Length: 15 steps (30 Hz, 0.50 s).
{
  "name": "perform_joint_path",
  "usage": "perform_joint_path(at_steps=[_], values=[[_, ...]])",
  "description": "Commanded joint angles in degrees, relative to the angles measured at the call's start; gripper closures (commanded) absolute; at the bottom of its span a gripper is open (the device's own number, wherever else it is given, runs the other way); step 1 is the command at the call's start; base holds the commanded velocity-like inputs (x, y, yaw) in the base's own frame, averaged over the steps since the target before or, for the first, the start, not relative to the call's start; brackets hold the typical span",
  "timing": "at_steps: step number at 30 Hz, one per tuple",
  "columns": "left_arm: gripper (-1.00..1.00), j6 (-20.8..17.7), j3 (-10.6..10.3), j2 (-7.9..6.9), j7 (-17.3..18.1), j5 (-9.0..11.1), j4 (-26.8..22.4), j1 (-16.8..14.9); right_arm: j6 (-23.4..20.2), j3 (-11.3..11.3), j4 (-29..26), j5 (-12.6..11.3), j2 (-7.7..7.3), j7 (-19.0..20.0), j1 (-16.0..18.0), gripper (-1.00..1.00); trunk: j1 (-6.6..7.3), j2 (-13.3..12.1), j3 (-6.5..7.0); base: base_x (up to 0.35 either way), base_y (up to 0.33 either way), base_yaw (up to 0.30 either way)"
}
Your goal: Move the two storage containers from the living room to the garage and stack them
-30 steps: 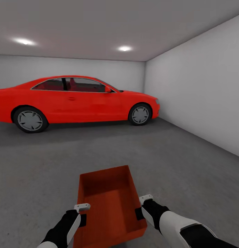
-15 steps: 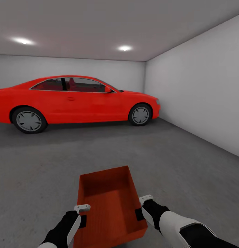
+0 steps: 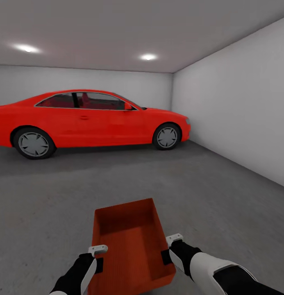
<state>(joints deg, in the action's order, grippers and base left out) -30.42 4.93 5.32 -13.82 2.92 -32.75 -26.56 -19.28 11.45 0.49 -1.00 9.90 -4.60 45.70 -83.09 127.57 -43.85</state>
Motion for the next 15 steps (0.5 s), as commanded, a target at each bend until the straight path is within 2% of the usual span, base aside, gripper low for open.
perform_joint_path(at_steps=[1, 4, 10, 14, 15], values=[[1.00, -0.26, -0.12, 0.15, -0.42, 0.65, 0.05, 0.02, -0.16, 0.00, -0.28, 0.20, 0.10, 0.03, 0.08, 1.00, -0.02, 0.03, -0.06, 0.309, 0.000, 0.000], [1.00, -0.26, -0.09, 0.20, -0.42, 0.56, 0.02, 0.02, -0.15, 0.04, -0.30, 0.15, 0.10, 0.03, 0.08, 1.00, -0.02, 0.03, -0.06, 0.164, 0.000, 0.000], [1.00, -0.31, -0.09, 0.17, -0.42, 0.58, -0.11, 0.02, -0.15, 0.16, -0.39, 0.05, 0.10, 0.03, 0.09, 1.00, -0.02, 0.03, -0.06, 0.059, 0.000, 0.000], [1.00, -0.31, -0.12, 0.09, -0.42, 0.62, -0.09, 0.02, -0.15, 0.09, -0.43, 0.16, 0.10, 0.03, 0.09, 1.00, -0.02, 0.03, -0.06, 0.258, 0.030, 0.000], [1.00, -0.33, -2.20, 0.07, -0.42, 4.28, -0.09, 0.02, -0.15, -1.51, -2.86, 0.20, 0.10, 0.03, 0.08, 1.00, -0.02, 0.03, -0.06, 0.322, 0.075, 0.000]])
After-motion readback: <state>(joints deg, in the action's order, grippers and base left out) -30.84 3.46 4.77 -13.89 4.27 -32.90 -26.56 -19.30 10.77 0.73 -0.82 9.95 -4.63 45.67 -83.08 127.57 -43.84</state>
